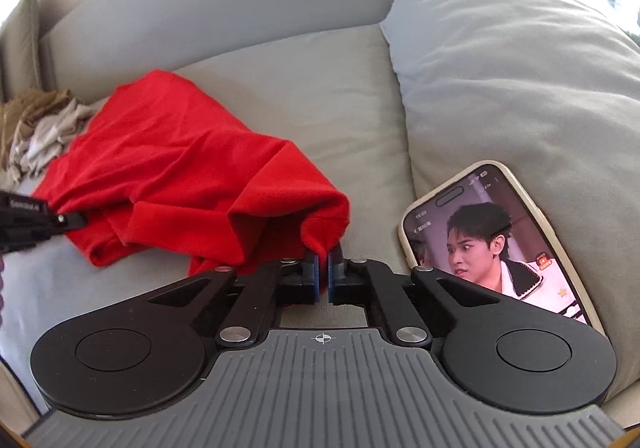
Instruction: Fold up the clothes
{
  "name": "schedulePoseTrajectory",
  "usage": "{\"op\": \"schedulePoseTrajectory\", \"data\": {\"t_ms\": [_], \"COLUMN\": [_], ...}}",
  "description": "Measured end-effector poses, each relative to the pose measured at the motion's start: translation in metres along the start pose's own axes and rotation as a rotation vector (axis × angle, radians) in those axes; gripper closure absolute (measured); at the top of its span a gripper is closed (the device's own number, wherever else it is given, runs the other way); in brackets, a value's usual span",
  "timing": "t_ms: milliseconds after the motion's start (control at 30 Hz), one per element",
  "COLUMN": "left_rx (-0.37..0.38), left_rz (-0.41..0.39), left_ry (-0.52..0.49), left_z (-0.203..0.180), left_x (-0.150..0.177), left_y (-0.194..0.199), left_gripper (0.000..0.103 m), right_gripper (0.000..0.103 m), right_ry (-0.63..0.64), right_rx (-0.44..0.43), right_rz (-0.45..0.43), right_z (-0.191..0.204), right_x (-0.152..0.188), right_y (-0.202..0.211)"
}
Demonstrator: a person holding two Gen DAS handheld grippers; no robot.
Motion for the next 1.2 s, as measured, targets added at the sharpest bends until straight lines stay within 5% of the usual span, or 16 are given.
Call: {"op": "schedulePoseTrajectory", "data": {"t_ms": [200,300,433,500,567,600,833,967,1033,1067,1100,1200], "left_rx": [-0.032,-0.051,-0.134,-0.136,-0.064,-0.027,0.027,-0.034,-0.047,-0.047,-0.047,-0.088], "left_rz": [-0.059,-0.008,0.103,0.088,0.021,-0.008,-0.008,0.033,0.030,0.026,0.021,-0.029], "left_ry": [0.039,0.047,0.054,0.104,0.180,0.204,0.355,0.381,0.391,0.392,0.392,0.304], "left_z": [0.025,0.045,0.065,0.075,0.083,0.083,0.083,0.084,0.085,0.085,0.085,0.064], "left_x": [0.015,0.038,0.077,0.088,0.088,0.086,0.059,0.048,0.043,0.039,0.036,0.017], "left_y": [0.093,0.119,0.119,0.128,0.141,0.145,0.093,0.063,0.055,0.053,0.050,0.055], "left_gripper": [0.102,0.101,0.098,0.077,0.072,0.072,0.064,0.054,0.057,0.068,0.103,0.101], "right_gripper": [0.100,0.100,0.094,0.087,0.054,0.049,0.048,0.048,0.048,0.048,0.048,0.048], "right_ry": [-0.132,-0.115,-0.011,0.016,0.041,0.063,0.079,0.067,0.086,0.091,0.092,0.077], "right_rx": [-0.129,-0.131,-0.087,-0.083,-0.098,-0.098,-0.187,-0.233,-0.233,-0.232,-0.231,-0.244], "right_rz": [0.021,0.047,0.235,0.292,0.269,0.246,0.129,0.101,0.092,0.090,0.090,0.098], "right_z": [-0.011,-0.013,-0.007,-0.002,0.005,0.010,0.034,0.038,0.037,0.036,0.035,0.029], "right_x": [-0.005,0.006,0.039,0.053,0.057,0.056,0.036,0.032,0.033,0.034,0.034,0.034], "right_y": [0.051,0.074,0.063,0.064,0.077,0.084,0.108,0.117,0.119,0.120,0.119,0.114]}}
Point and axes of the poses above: each gripper's, at about its wrist camera, not at the fingertips, and y roughly against the way its jaws point, z to its left, x to its underside, the point moved 1 cm from there along -y, roughly the way its jaws point, and after that the axes turned 4 degrees about -x, right-handed, at the moved point
